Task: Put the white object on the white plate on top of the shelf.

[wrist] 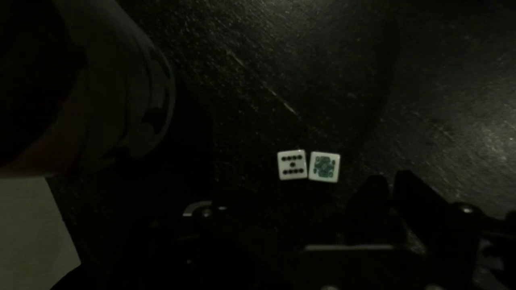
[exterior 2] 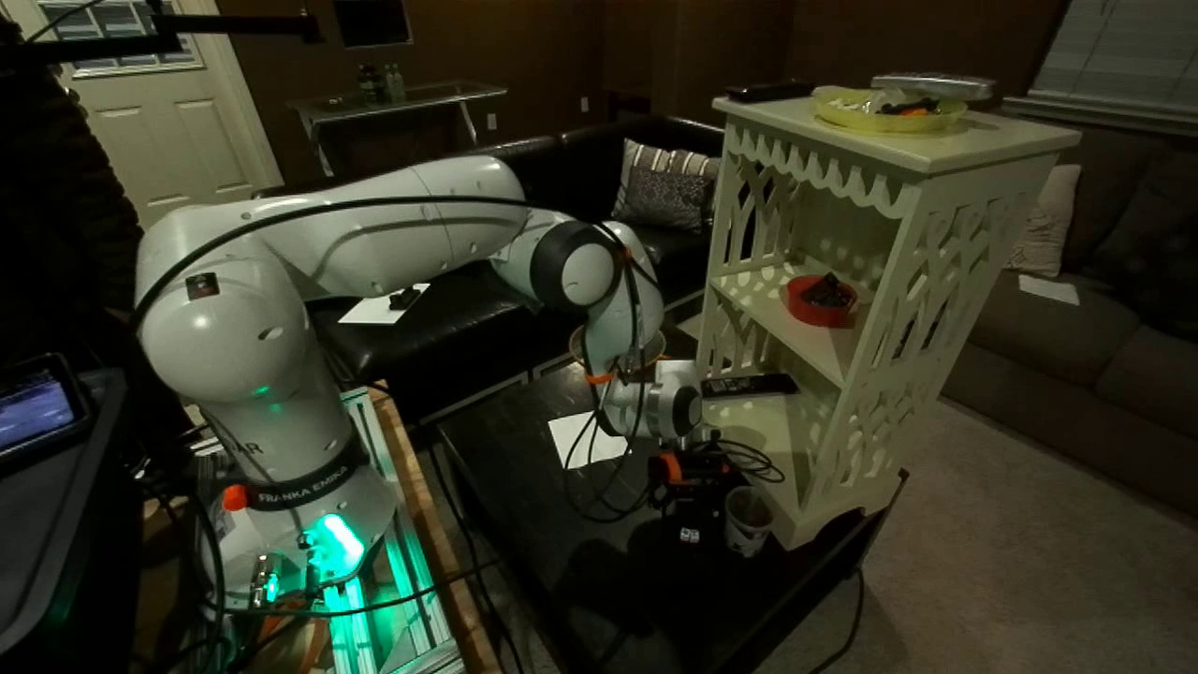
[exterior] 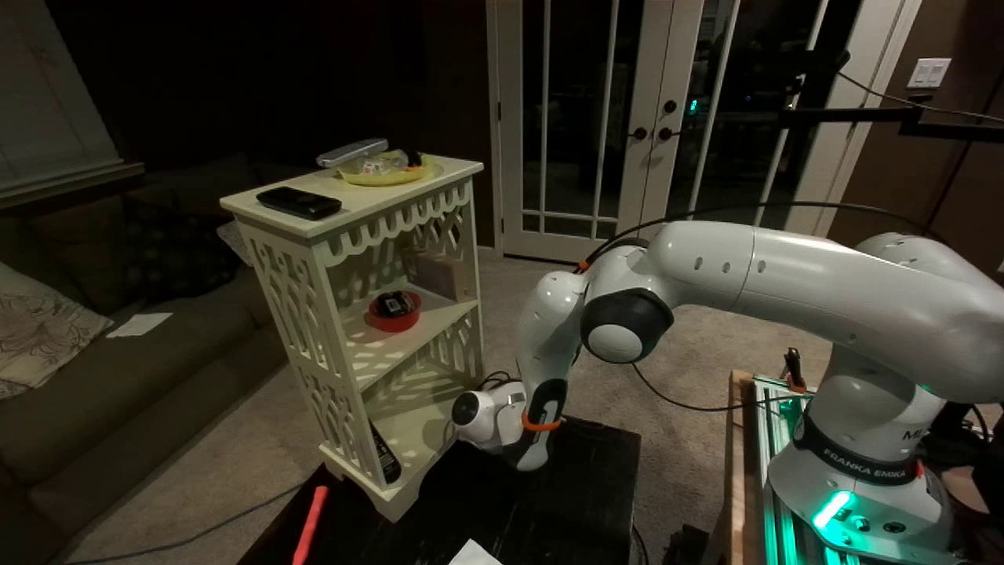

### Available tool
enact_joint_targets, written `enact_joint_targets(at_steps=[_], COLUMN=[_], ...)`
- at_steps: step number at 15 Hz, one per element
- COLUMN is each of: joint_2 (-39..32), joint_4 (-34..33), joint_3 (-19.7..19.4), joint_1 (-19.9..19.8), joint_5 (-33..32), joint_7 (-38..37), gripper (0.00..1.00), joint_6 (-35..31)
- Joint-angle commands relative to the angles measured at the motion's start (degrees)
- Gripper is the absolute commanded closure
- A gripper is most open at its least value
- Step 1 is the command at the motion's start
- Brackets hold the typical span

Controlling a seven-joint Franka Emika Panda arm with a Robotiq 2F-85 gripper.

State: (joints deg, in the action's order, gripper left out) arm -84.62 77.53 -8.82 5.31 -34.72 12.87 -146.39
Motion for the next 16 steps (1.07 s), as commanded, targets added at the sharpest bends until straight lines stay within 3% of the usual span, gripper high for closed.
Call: enact_joint_targets(at_steps=[1, 9, 12, 16], joint_2=[-1.33, -0.60, -0.49, -0.48], joint_4=[-0.75, -0.62, -0.97, -1.27], joint_3=[-3.05, -5.26, -4.60, -2.64], joint_1=[4.10, 8.19, 8.76, 8.03], joint_5=[-1.11, -2.35, -3.13, -4.68], joint_7=[-2.17, -1.78, -0.82, -0.05], gripper=[0.00, 0.00, 0.00, 0.00], joint_6=[0.54, 7.86, 14.30, 16.54])
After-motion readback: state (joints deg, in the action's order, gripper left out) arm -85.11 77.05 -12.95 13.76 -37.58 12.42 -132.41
